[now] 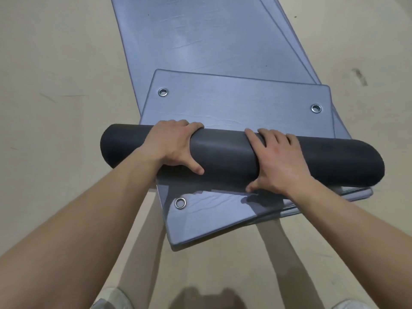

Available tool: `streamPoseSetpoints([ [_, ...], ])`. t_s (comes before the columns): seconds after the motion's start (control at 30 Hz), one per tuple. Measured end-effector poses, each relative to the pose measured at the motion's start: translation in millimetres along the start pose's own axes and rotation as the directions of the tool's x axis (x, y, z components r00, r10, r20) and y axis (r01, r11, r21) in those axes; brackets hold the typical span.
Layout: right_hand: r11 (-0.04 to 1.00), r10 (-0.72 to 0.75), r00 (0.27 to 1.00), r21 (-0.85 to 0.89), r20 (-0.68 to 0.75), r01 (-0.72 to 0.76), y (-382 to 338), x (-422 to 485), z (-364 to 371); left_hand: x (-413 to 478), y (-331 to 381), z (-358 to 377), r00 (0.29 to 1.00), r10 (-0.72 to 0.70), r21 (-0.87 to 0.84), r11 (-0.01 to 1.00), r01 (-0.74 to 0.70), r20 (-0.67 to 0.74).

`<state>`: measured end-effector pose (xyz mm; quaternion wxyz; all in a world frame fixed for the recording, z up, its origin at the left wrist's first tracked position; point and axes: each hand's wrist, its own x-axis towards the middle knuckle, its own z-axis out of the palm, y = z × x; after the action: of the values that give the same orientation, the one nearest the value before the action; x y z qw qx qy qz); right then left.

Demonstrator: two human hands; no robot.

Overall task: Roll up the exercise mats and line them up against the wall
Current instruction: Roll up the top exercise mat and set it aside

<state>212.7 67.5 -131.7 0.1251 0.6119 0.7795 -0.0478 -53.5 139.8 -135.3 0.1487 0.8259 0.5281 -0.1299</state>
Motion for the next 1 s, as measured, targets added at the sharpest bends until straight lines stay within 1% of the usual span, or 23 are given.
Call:
streamPoseSetpoints([
  [0.07,0.999,-0.018,1.000,-0.034,0.012,0.018,-2,4,-3,4,0,-6,0.999,-0.024,-0.036,0.999,0.026,0.030],
  [0.13,0.998,-0.048,0.998,-0.027,0.043,0.049,4,13,-17,1,4,-10,0.997,-0.054,-0.091,0.994,0.059,0.059],
  [0.17,0.997,-0.071,0.994,-0.019,0.083,0.073,6,16,-24,-5,7,-10,0.992,-0.072,-0.120,0.989,0.083,0.100],
  [0.23,0.992,-0.129,0.972,0.015,0.198,0.129,2,12,-35,-30,11,-5,0.965,-0.105,-0.197,0.968,0.154,0.239],
  [0.27,0.988,-0.155,0.952,0.039,0.265,0.150,-4,7,-38,-45,10,1,0.944,-0.113,-0.245,0.950,0.195,0.311],
  [0.3,0.984,-0.180,0.927,0.058,0.328,0.170,-12,0,-41,-61,10,6,0.928,-0.118,-0.292,0.928,0.230,0.354],
  [0.33,0.980,-0.199,0.906,0.070,0.374,0.186,-18,-4,-43,-77,11,11,0.930,-0.131,-0.318,0.915,0.247,0.344],
  [0.37,0.978,-0.211,0.892,0.088,0.399,0.191,-21,-5,-45,-91,14,18,0.950,-0.161,-0.305,0.921,0.242,0.269],
  [0.4,0.977,-0.212,0.884,0.119,0.416,0.178,-22,-4,-48,-102,21,26,0.971,-0.185,-0.244,0.945,0.219,0.154],
  [0.43,0.976,-0.207,0.876,0.156,0.436,0.154,-21,-1,-51,-111,32,33,0.982,-0.181,-0.152,0.970,0.188,0.054],
  [0.47,0.975,-0.203,0.870,0.175,0.450,0.136,-20,0,-53,-118,43,41,0.988,-0.156,-0.050,0.987,0.155,-0.008],
  [0.5,0.976,-0.199,0.873,0.175,0.445,0.134,-19,0,-52,-122,51,49,0.991,-0.127,0.032,0.991,0.128,-0.041],
  [0.53,0.978,-0.189,0.893,0.157,0.409,0.135,-19,-3,-49,-121,52,54,0.993,-0.108,0.066,0.992,0.112,-0.056],
  [0.57,0.983,-0.173,0.929,0.115,0.328,0.142,-20,-10,-43,-116,48,55,0.994,-0.096,0.054,0.994,0.098,-0.049],
  [0.6,0.988,-0.156,0.962,0.045,0.225,0.150,-23,-21,-32,-108,39,53,0.996,-0.086,0.007,0.996,0.086,-0.033],
  [0.63,0.988,-0.145,0.980,-0.032,0.138,0.151,-28,-34,-20,-97,29,46,0.997,-0.077,-0.054,0.996,0.076,-0.002],
  [0.67,0.985,-0.137,0.985,-0.087,0.101,0.146,-34,-44,-8,-84,19,37,0.996,-0.068,-0.115,0.991,0.074,0.050],
  [0.73,0.985,-0.122,0.985,-0.110,0.125,0.136,-40,-46,9,-61,3,23,0.987,-0.043,-0.178,0.982,0.071,0.156],
  [0.77,0.988,-0.109,0.985,-0.098,0.133,0.123,-39,-38,12,-54,1,23,0.984,-0.054,-0.168,0.982,0.083,0.170],
  [0.8,0.991,-0.100,0.987,-0.072,0.128,0.110,-37,-26,12,-51,2,25,0.985,-0.089,-0.138,0.984,0.109,0.145],
  [0.87,0.994,-0.109,0.988,-0.007,0.112,0.110,-30,5,3,-55,10,34,0.990,-0.138,-0.033,0.990,0.138,0.012],
  [0.93,0.988,-0.152,0.977,0.045,0.148,0.146,-20,36,-13,-61,15,45,0.991,-0.103,0.102,0.988,0.112,-0.088],
  [1.0,0.985,-0.170,0.970,0.060,0.174,0.162,-16,51,-19,-51,7,40,0.992,-0.073,0.099,0.992,0.084,-0.107],
])
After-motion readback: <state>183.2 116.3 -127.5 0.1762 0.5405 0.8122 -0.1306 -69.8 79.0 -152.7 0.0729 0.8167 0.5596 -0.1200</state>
